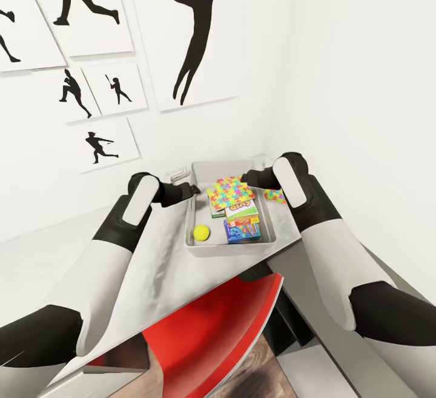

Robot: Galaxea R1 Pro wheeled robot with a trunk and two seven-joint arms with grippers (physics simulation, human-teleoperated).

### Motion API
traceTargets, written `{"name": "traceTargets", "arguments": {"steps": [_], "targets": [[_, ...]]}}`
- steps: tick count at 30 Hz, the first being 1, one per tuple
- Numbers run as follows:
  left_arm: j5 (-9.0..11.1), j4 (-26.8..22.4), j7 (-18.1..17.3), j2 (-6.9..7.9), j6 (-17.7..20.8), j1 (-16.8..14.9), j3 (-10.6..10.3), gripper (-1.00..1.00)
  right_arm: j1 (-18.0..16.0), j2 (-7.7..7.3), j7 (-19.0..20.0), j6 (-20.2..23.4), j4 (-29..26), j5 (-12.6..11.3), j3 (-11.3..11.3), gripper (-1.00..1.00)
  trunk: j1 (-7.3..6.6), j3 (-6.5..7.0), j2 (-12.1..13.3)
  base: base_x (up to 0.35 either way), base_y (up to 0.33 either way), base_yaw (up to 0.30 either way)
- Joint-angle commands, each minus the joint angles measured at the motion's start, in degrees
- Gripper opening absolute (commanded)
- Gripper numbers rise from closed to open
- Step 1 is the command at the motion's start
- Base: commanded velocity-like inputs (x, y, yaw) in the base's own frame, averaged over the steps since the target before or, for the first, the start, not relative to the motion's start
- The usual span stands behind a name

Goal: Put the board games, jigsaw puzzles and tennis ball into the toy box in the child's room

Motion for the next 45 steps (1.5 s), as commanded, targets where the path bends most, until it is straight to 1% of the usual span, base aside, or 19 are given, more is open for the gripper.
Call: {"name": "traceTargets", "arguments": {"steps": [1,14,28,45], "targets": [[0.6,0.2,0.6,0.01,0.0,-0.1,-0.1,1.0,-0.1,0.0,-0.6,0.1,0.4,-0.6,0.1,1.0,0.03,-0.1,-0.1,0.0,0.0,0.0],[0.4,2.4,0.5,0.19,-0.2,-0.4,-0.3,1.0,-0.4,0.11,-0.6,-1.0,4.3,-0.6,0.2,1.0,0.03,-0.1,-0.1,0.0,0.0,0.0],[0.4,4.6,0.3,0.43,-2.2,-0.5,-0.6,1.0,-0.3,-0.04,-0.6,-1.2,5.0,-0.6,0.5,1.0,0.03,-0.1,-0.1,0.0,0.0,0.0],[0.4,5.4,0.2,0.46,-2.7,-0.5,-0.6,1.0,-0.2,-0.29,-0.6,-0.9,6.0,-0.6,0.5,1.0,0.03,-0.1,-0.1,0.0,0.0,0.0]]}}
